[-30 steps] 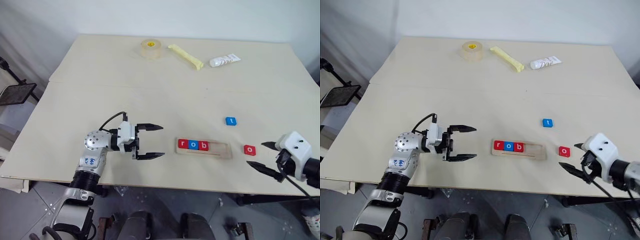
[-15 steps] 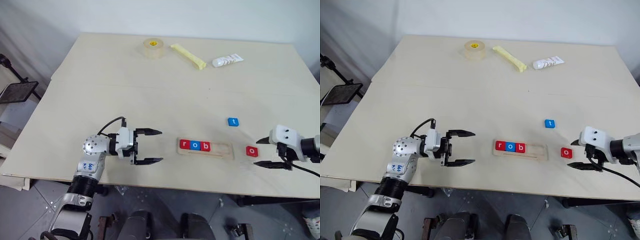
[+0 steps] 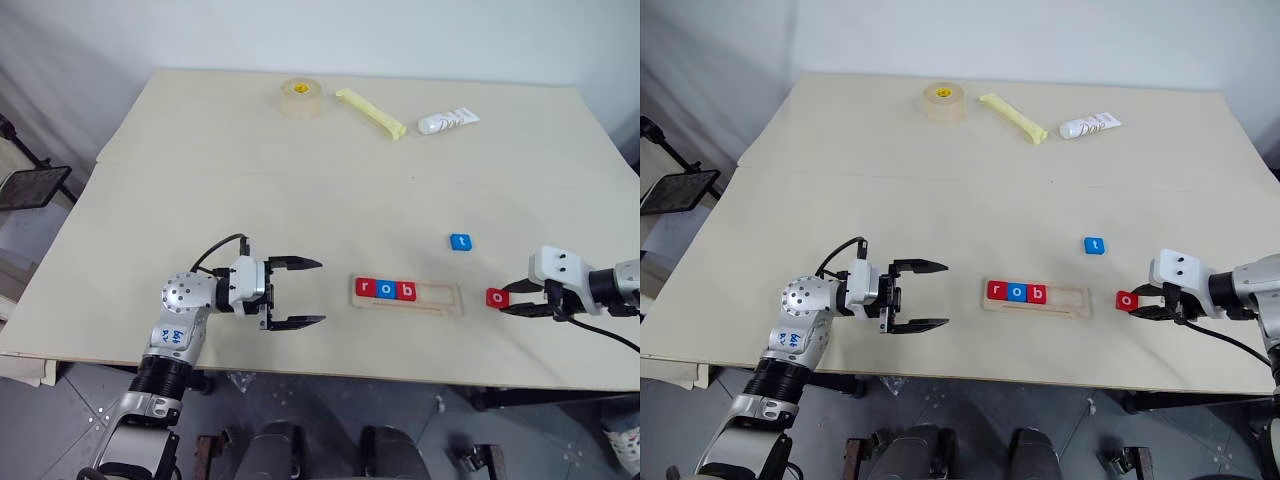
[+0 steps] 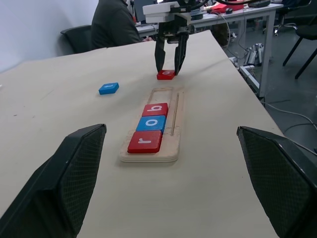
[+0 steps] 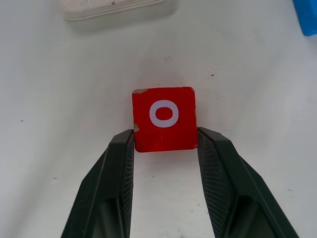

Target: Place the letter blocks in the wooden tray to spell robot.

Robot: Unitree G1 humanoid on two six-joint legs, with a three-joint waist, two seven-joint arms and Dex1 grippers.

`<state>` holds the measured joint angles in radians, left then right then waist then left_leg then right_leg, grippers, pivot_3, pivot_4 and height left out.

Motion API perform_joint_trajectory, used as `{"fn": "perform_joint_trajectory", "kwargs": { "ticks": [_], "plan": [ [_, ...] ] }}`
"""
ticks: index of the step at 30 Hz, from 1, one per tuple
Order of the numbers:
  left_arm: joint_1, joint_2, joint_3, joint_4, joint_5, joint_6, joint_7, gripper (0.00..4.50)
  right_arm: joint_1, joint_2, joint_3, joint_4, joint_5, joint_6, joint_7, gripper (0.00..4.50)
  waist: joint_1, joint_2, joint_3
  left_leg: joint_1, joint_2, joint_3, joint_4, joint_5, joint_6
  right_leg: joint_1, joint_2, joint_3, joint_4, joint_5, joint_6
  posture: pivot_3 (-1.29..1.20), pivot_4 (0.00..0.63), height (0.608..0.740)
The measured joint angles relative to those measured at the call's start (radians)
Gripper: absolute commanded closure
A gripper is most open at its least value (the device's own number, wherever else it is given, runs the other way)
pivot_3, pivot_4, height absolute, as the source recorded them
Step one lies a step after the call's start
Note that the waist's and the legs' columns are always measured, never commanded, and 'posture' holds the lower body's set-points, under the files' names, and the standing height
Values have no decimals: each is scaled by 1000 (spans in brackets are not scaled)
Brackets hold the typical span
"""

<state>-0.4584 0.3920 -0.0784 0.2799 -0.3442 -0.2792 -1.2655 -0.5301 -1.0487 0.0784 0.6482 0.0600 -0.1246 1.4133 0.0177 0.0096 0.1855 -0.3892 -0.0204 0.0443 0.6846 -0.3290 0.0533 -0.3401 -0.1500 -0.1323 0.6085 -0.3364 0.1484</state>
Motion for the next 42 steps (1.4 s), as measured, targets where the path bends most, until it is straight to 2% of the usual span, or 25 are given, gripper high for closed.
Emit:
{"fn": "perform_joint_trajectory", "kwargs": {
  "ticks": [6,13,17,23,28,42],
  "plan": [
    [-17,-6,-2,15,1,-2,0,0,6,0,-8,-66,5,73,-5,3055,1,0,0,-1,0,0,0,0,0,-1,0,0,0,0,0,0,150,740],
    [-70,-36,-10,92,9,-23,-4,0,-4,-36,-41,-420,88,383,1,3055,6,1,0,-1,0,-1,0,0,0,-2,0,0,1,0,0,0,150,740],
    [-85,-44,-12,120,15,-38,-8,0,-26,-30,-11,-521,100,461,1,3055,8,1,0,-2,-1,-1,0,0,0,-2,0,0,1,0,0,0,150,740],
    [-94,-65,-21,140,23,-56,-16,0,-103,48,93,-532,76,501,0,3055,5,1,0,-2,-1,-1,0,0,0,-3,0,0,1,0,0,0,150,740],
    [-102,-64,-20,143,24,-61,-18,0,-121,66,147,-536,62,495,8,3055,7,1,0,-2,-1,-2,0,0,0,-3,0,-1,2,0,0,0,150,740],
    [-89,-62,-20,135,26,-61,-17,0,-120,76,190,-526,14,472,13,3055,5,1,0,-2,-1,-2,0,0,0,-3,0,-1,2,0,0,0,150,740]
  ]
}}
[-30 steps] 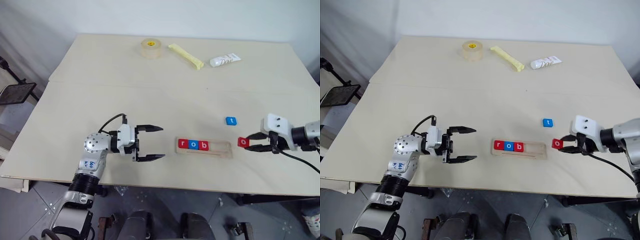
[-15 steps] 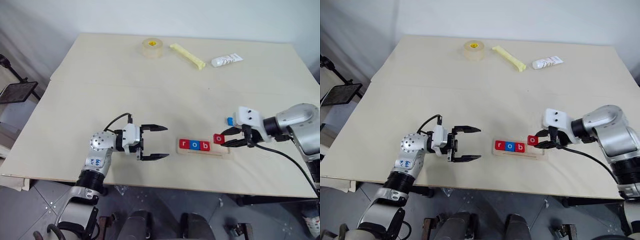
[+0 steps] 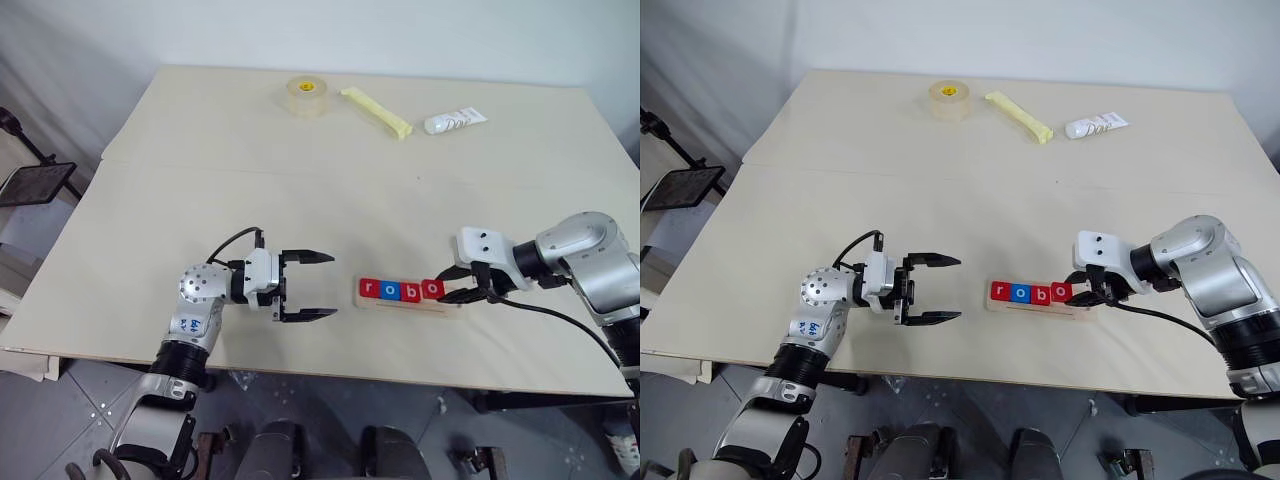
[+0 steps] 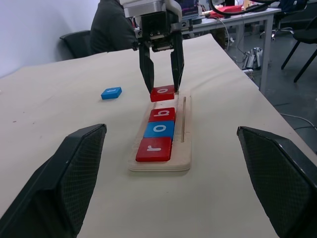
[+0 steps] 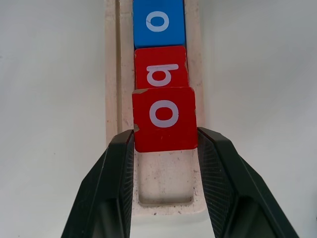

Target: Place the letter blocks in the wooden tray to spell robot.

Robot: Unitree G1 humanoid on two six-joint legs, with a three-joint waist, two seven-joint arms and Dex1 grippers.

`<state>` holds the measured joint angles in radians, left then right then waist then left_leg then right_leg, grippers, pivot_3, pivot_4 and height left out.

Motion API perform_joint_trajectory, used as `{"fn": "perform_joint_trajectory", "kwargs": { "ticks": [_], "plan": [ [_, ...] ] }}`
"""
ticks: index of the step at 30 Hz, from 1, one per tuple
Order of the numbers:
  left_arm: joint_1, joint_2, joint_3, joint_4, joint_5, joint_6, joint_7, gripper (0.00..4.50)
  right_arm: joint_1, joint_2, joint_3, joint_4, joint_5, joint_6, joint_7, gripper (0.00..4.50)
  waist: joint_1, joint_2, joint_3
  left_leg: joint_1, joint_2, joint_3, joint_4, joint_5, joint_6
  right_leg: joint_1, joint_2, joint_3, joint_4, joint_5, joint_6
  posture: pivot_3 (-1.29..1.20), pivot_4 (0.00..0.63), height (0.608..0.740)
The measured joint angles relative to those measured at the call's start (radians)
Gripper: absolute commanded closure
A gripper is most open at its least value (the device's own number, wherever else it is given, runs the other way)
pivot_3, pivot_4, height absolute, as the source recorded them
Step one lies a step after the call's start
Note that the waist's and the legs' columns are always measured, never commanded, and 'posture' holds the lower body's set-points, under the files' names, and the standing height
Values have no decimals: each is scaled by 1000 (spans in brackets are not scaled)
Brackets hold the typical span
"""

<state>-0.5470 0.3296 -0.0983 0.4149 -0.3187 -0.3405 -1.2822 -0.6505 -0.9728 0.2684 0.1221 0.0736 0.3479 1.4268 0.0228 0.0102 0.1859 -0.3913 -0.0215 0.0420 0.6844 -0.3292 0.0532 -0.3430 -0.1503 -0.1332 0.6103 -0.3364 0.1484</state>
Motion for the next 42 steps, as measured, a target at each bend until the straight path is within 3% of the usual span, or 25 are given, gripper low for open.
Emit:
{"fn": "perform_joint_trajectory", "kwargs": {
  "ticks": [6,15,27,31,40,41,42],
  "plan": [
    [3,-1,0,-4,1,0,1,0,0,6,8,3,-15,0,0,3055,0,0,0,0,0,0,0,0,0,0,0,0,0,0,0,0,150,740],
    [4,-1,0,-4,4,0,7,0,0,21,7,-7,-33,8,-7,12,0,0,0,0,0,0,0,0,0,0,0,0,0,0,0,0,150,740],
    [3,-7,0,-3,8,-1,14,0,14,23,-58,-120,32,112,-47,12,1,0,0,0,0,0,0,0,0,0,0,0,0,0,0,0,150,740],
    [3,-12,0,-2,10,-2,14,0,33,37,-59,-132,54,128,-59,962,0,0,0,0,0,0,0,0,0,0,0,0,0,0,0,0,150,740],
    [9,-9,0,-6,10,0,20,0,-20,89,-69,14,68,86,-105,4205,0,0,0,0,0,0,0,0,0,0,0,0,0,0,0,0,150,740],
    [9,-8,0,-6,10,1,21,0,-25,89,-71,27,68,81,-107,4487,0,0,0,0,0,0,0,0,0,0,0,0,0,0,0,0,150,740],
    [9,-7,0,-8,10,1,22,0,-29,89,-72,38,66,71,-110,4487,0,0,0,0,0,0,0,0,0,0,0,0,0,0,0,0,150,740]
  ]
}}
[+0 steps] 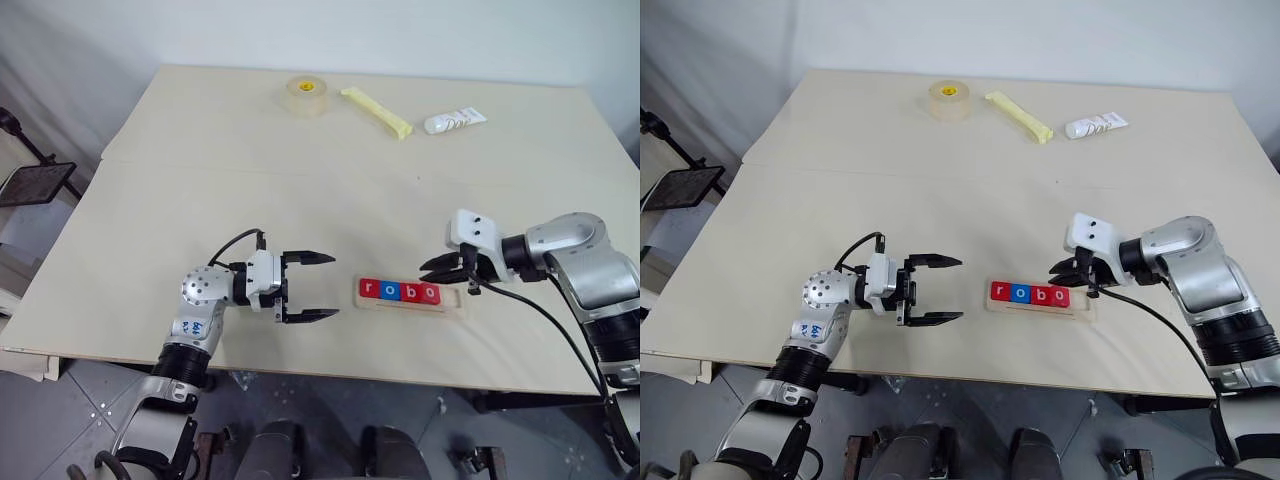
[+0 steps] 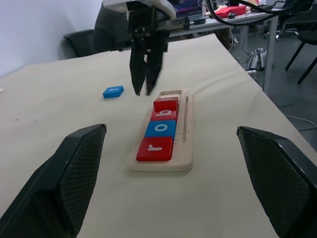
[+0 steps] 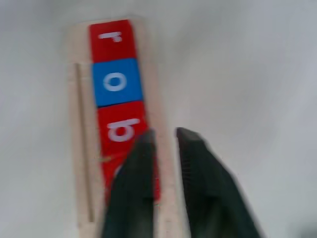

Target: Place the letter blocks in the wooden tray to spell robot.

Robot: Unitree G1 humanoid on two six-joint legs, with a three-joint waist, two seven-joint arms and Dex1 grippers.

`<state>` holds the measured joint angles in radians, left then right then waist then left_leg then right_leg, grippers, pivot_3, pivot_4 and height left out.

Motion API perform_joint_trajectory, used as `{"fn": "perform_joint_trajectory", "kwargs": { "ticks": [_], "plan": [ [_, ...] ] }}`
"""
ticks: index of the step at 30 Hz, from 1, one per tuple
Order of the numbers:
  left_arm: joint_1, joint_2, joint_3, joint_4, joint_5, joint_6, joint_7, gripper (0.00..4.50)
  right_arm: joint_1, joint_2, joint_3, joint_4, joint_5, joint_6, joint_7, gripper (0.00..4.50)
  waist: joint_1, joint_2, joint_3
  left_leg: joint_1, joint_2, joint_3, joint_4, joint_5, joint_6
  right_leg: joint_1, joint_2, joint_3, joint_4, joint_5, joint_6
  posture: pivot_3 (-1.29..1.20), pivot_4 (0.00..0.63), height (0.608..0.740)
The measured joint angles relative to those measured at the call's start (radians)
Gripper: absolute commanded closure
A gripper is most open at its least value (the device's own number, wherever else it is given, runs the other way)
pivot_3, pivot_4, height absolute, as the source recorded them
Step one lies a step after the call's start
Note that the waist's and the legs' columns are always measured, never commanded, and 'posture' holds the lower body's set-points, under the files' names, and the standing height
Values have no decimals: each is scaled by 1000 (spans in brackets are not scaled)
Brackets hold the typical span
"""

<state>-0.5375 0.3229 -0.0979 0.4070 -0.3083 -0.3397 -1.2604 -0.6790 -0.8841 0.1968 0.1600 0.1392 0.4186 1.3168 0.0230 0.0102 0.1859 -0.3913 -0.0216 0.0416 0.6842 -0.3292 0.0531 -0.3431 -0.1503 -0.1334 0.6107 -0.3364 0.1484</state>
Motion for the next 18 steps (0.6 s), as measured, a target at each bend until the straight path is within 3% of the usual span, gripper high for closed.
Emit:
{"fn": "perform_joint_trajectory", "kwargs": {
  "ticks": [18],
  "plan": [
    [6,2,-1,-7,0,1,8,0,65,13,11,-2,-2,-17,-24,4487,0,0,0,0,0,0,0,0,0,0,0,0,0,0,0,0,150,740]
  ]
}}
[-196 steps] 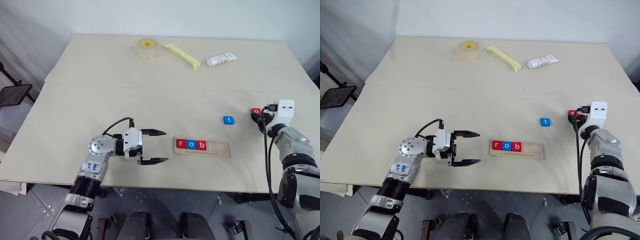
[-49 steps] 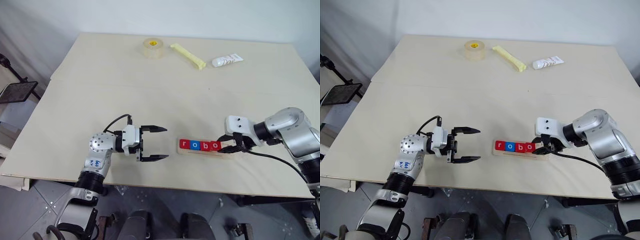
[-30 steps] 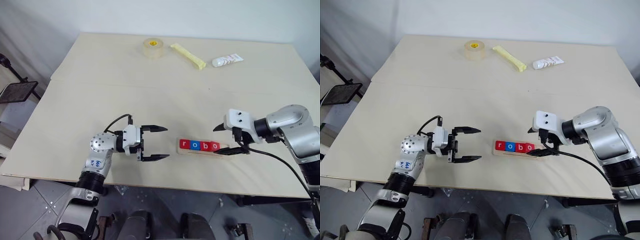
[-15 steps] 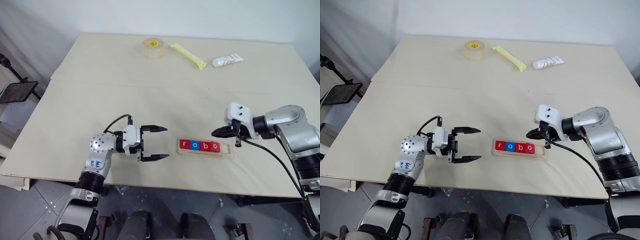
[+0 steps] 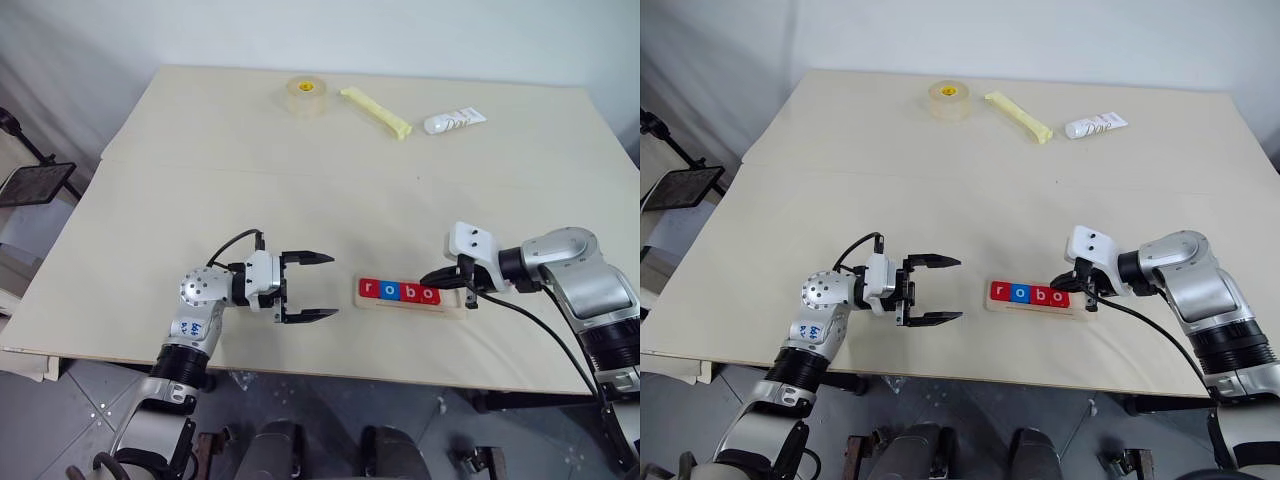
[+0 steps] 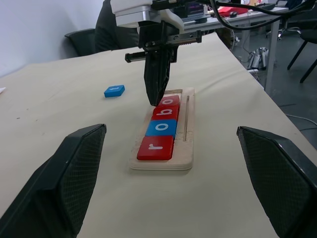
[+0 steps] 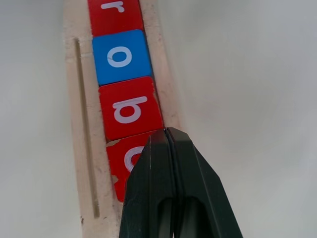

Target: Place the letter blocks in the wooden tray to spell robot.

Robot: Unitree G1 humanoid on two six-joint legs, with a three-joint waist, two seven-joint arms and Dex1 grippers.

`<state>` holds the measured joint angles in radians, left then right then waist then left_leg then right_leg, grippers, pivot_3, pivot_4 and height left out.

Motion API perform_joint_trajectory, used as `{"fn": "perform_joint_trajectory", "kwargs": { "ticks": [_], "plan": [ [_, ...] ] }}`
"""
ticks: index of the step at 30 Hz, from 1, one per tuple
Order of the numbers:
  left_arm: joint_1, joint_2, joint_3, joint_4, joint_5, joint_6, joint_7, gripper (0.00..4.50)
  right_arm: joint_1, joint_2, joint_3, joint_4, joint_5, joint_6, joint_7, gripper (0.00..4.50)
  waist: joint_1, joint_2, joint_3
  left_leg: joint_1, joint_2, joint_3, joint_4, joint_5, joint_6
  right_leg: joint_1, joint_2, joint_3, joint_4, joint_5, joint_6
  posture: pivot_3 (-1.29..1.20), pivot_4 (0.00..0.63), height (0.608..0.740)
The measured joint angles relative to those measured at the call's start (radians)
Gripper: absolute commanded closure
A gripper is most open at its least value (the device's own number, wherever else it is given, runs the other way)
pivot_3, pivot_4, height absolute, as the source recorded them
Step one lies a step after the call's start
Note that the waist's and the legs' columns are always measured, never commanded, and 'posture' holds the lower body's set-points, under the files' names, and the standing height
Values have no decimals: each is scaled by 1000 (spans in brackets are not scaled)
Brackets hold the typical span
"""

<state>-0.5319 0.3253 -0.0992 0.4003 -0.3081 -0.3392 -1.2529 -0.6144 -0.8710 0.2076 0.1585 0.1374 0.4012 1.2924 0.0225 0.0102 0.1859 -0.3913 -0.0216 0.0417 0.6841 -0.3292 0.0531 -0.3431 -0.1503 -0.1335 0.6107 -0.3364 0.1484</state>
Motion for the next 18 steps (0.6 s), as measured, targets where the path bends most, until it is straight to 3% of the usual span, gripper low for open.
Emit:
{"fn": "perform_joint_trajectory", "kwargs": {
  "ticks": [6,12,15,18],
  "plan": [
    [0,-1,0,1,1,0,0,0,11,-45,-73,-71,45,55,2,4487,2,0,0,0,0,0,0,0,0,0,0,0,0,0,0,0,150,740],
    [-2,-5,-1,5,2,-1,2,0,180,-81,-234,-134,115,93,-40,4487,4,0,0,0,0,-1,0,0,0,1,0,0,0,0,0,0,150,740],
    [-1,-7,-2,6,3,-1,5,0,285,-81,-358,-161,161,94,-77,3912,4,0,0,0,0,-1,0,0,0,1,0,0,0,0,0,0,150,740],
    [-1,-9,-2,6,3,-1,7,0,374,-74,-471,-170,191,78,-124,2950,4,0,0,0,0,-1,0,0,0,1,0,0,0,0,0,0,150,740]
  ]
}}
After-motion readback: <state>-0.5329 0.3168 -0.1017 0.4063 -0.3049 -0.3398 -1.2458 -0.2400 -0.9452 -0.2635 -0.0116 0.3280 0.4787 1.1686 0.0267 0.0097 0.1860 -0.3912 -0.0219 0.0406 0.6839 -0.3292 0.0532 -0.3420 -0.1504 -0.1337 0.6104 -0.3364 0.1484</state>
